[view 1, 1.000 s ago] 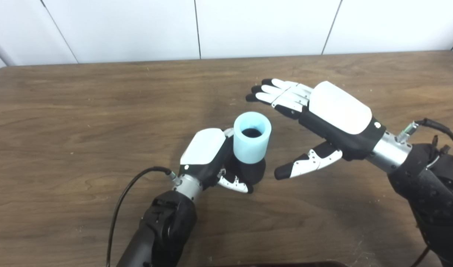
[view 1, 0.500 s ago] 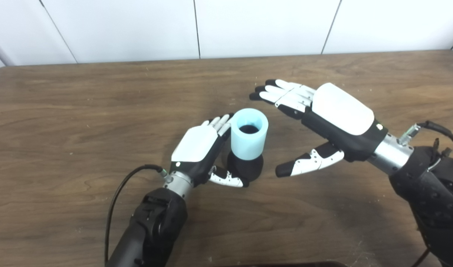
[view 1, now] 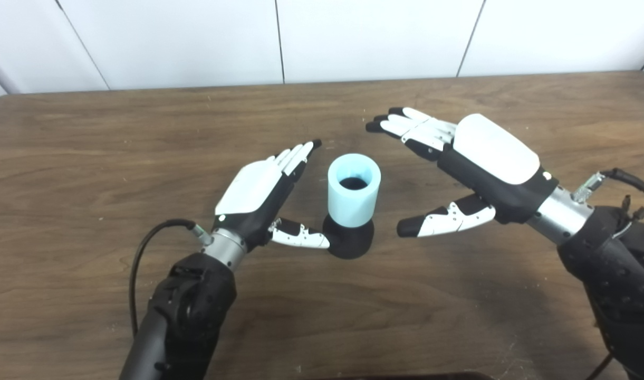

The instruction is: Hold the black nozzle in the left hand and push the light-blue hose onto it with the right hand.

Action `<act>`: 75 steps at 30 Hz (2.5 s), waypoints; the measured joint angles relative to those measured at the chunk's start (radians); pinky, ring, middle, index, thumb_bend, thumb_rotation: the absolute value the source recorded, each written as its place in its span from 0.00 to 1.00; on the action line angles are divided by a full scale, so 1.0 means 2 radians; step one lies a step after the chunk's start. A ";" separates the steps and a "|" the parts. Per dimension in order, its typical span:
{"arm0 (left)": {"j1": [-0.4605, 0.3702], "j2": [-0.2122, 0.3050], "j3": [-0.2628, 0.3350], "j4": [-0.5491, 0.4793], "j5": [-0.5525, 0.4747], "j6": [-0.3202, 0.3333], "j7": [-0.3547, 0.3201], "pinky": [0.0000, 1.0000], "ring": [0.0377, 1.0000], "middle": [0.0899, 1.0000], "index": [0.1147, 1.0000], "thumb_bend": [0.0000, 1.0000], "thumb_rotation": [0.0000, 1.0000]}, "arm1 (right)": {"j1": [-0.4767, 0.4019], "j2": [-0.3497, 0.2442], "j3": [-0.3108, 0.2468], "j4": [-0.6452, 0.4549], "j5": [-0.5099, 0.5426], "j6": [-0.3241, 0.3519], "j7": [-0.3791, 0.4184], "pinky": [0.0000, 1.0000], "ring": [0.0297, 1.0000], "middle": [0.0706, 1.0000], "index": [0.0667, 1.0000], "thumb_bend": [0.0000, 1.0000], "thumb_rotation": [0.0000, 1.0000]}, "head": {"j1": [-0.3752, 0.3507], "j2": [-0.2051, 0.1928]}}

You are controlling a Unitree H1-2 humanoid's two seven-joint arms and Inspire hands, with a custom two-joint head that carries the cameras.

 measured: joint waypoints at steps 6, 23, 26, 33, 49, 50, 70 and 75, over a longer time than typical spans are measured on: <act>0.000 0.007 0.049 -0.035 -0.067 0.018 -0.012 1.00 1.00 1.00 0.98 1.00 0.36 | 0.003 0.006 -0.010 0.005 0.012 0.005 -0.008 0.83 0.97 0.94 0.94 0.52 0.91 | 0.001 0.000; 0.044 -0.001 0.172 -0.025 -0.264 0.015 0.066 0.91 0.93 0.93 0.95 0.83 0.58 | 0.034 0.094 -0.062 0.086 0.083 0.105 -0.098 0.78 0.90 0.92 0.92 0.50 1.00 | -0.005 -0.002; 0.055 -0.013 0.183 -0.008 -0.268 -0.007 0.102 0.86 0.91 0.91 0.95 0.72 0.62 | 0.038 0.116 -0.069 0.100 0.101 0.120 -0.119 0.79 0.89 0.92 0.91 0.43 1.00 | -0.007 -0.005; 0.089 -0.035 0.196 0.019 -0.305 -0.001 0.133 0.86 0.91 0.91 0.95 0.49 0.74 | 0.061 0.158 -0.088 0.144 0.154 0.139 -0.164 0.86 0.90 0.89 0.90 0.41 1.00 | -0.011 0.001; 0.106 -0.034 0.177 0.049 -0.324 -0.003 0.154 0.91 0.94 0.95 0.98 0.40 0.81 | 0.101 0.193 -0.072 0.197 0.195 0.092 -0.222 0.90 0.92 0.89 0.88 0.47 1.00 | -0.011 -0.024; 0.106 -0.034 0.177 0.049 -0.331 -0.003 0.154 0.91 0.94 0.95 0.98 0.40 0.81 | 0.101 0.195 -0.072 0.199 0.197 0.087 -0.224 0.90 0.92 0.89 0.88 0.47 1.00 | -0.010 -0.030; 0.108 -0.041 0.208 0.103 -0.428 -0.074 0.170 0.97 0.98 0.98 1.00 0.48 0.95 | 0.094 0.202 -0.080 0.250 0.243 0.007 -0.261 0.98 0.98 0.95 0.94 0.48 1.00 | -0.003 -0.064; 0.108 -0.042 0.202 0.103 -0.416 -0.075 0.181 0.99 0.98 0.98 1.00 0.48 0.97 | 0.096 0.202 -0.082 0.252 0.251 0.005 -0.262 1.00 0.99 0.96 0.95 0.48 1.00 | 0.005 -0.088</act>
